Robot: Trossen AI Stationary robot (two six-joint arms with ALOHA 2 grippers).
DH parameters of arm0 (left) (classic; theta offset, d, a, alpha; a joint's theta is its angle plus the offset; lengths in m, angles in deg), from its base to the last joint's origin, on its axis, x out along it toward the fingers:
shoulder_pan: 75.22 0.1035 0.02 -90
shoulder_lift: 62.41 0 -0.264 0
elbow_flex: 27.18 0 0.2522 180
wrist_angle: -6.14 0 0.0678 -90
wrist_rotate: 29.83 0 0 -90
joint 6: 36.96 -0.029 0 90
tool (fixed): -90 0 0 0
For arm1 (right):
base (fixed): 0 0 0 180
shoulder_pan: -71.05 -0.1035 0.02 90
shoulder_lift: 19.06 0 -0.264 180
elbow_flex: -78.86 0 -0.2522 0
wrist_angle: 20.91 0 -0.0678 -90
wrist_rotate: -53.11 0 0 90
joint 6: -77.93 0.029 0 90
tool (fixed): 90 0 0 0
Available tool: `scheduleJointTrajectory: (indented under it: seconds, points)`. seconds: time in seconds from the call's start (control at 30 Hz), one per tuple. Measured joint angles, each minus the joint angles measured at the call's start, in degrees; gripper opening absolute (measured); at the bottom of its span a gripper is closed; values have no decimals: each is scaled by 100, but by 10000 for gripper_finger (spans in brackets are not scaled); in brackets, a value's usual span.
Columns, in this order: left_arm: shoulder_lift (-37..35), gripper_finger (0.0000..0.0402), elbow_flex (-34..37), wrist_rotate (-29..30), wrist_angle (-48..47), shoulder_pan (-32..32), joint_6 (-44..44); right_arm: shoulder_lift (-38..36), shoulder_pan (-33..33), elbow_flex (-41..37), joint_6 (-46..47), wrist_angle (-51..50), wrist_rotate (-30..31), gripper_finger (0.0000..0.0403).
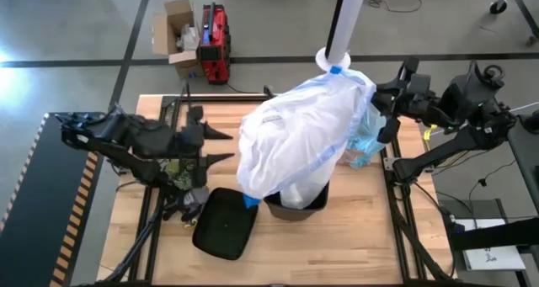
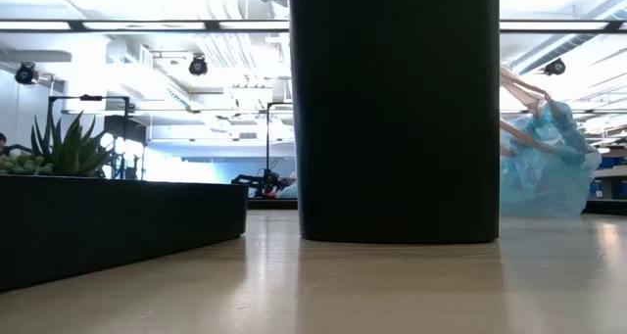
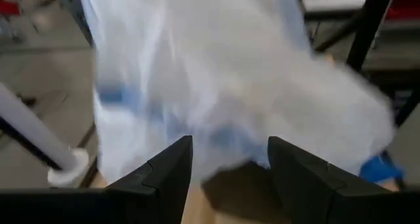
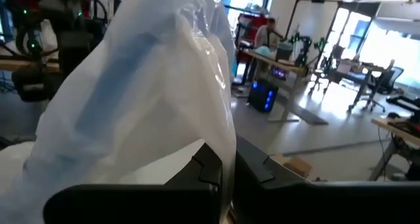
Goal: Place trash/remove bag and relplace
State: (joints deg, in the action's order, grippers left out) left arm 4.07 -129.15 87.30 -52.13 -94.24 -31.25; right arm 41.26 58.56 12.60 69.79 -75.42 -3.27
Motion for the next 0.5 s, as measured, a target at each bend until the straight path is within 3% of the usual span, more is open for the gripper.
scheduleJointTrajectory:
  seconds: [0.2, 0.4, 0.5]
  points:
    - [-160, 182, 1045, 619, 457, 7, 132, -21, 0, 0, 157, -89, -60, 0]
    - [71, 165, 1604, -423, 2263, -84, -585, 100, 2, 0, -24, -94, -44, 0]
    - [83, 155, 1589, -468, 2995, -130, -972, 206, 2, -3, -37, -89, -47, 0]
